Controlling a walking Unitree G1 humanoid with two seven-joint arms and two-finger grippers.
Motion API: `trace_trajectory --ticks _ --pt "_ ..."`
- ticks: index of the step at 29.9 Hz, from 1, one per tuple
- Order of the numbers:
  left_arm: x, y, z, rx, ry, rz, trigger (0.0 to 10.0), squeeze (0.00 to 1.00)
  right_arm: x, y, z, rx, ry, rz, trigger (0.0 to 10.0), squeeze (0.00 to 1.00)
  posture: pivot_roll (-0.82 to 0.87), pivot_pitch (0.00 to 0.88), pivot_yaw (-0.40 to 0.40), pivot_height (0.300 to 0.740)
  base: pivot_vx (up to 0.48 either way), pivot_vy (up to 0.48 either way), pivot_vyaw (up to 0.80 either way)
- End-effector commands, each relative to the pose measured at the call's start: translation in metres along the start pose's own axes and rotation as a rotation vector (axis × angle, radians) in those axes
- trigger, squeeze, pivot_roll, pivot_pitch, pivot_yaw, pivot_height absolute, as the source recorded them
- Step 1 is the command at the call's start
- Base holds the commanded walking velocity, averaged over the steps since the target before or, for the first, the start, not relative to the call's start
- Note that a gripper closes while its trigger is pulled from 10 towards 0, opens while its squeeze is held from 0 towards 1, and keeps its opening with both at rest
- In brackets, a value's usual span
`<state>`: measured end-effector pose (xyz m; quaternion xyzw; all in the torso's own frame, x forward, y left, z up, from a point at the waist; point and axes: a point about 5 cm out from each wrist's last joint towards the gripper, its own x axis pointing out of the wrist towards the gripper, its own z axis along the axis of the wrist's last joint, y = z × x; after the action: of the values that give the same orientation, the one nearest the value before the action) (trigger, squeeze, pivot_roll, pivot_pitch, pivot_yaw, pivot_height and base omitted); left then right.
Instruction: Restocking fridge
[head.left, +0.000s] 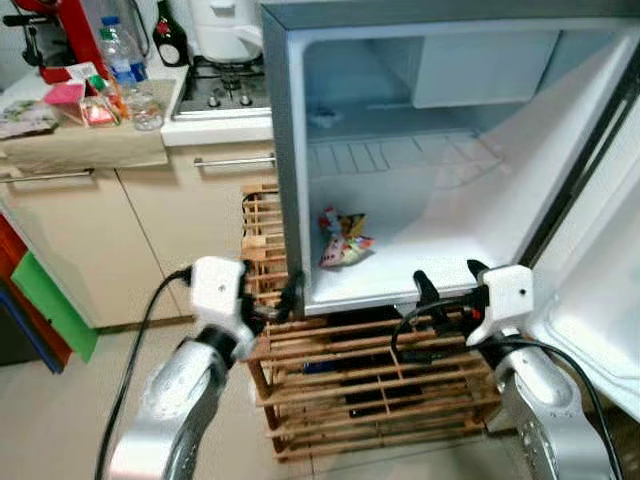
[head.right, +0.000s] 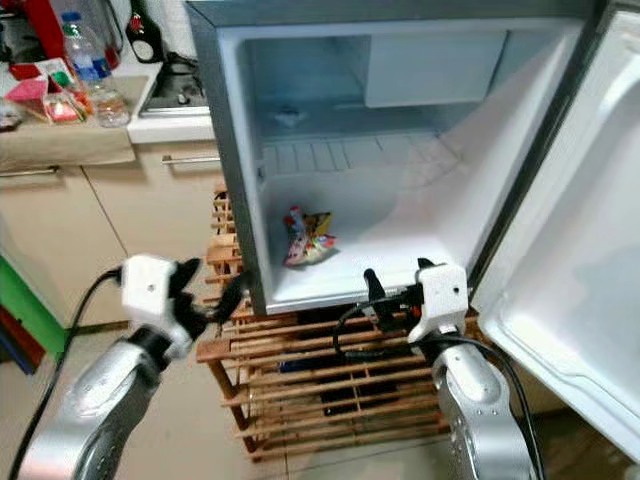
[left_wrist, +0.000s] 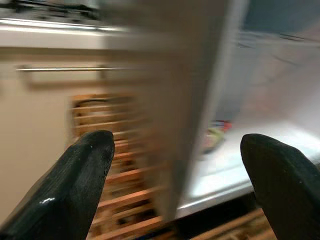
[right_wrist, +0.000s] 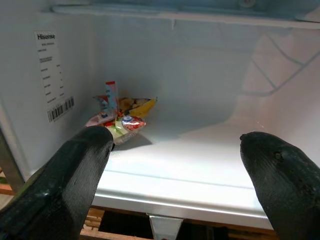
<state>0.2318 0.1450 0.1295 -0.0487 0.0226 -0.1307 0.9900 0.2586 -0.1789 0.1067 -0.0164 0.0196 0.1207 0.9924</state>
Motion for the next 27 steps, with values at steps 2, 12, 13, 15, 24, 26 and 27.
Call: trace_trajectory --ticks 2,12,13,15,24,26,27 --pt "0.002 0.006 0.01 0.034 -0.056 0.08 10.0 0.0 0.005 0.0 -0.001 0.015 -0.013 -0.011 10.0 0.0 -0.13 0.0 0.004 0.74 0.0 0.0 0.0" --pt "0.016 0.006 0.01 0.042 -0.068 0.131 10.0 0.0 0.015 -0.003 -0.001 0.038 -0.017 -0.035 10.0 0.0 -0.15 0.0 0.011 0.74 0.0 0.0 0.0" --pt "0.017 0.006 0.01 0.038 -0.068 0.136 10.0 0.0 0.015 -0.003 -0.001 0.038 -0.018 -0.034 10.0 0.0 -0.15 0.0 0.011 0.74 0.0 0.0 0.0" --pt "0.019 0.006 0.01 0.042 -0.07 0.151 10.0 0.0 0.016 -0.003 -0.002 0.038 -0.02 -0.034 10.0 0.0 -0.16 0.0 0.012 0.74 0.0 0.0 0.0" --pt "0.024 0.002 0.009 0.051 -0.072 0.144 10.0 0.0 0.017 -0.003 -0.004 0.033 -0.008 -0.022 10.0 0.0 -0.17 0.0 0.01 0.74 -0.027 0.0 0.0" --pt "0.025 0.002 0.009 0.047 -0.07 0.143 10.0 0.0 0.016 -0.003 -0.005 0.029 -0.006 -0.018 10.0 0.0 -0.17 0.0 0.012 0.74 0.0 0.0 0.0" --pt "0.025 0.002 0.009 0.044 -0.07 0.146 10.0 0.0 0.016 -0.003 -0.006 0.028 -0.004 -0.017 10.0 0.0 -0.17 0.0 0.013 0.74 0.0 0.0 0.0"
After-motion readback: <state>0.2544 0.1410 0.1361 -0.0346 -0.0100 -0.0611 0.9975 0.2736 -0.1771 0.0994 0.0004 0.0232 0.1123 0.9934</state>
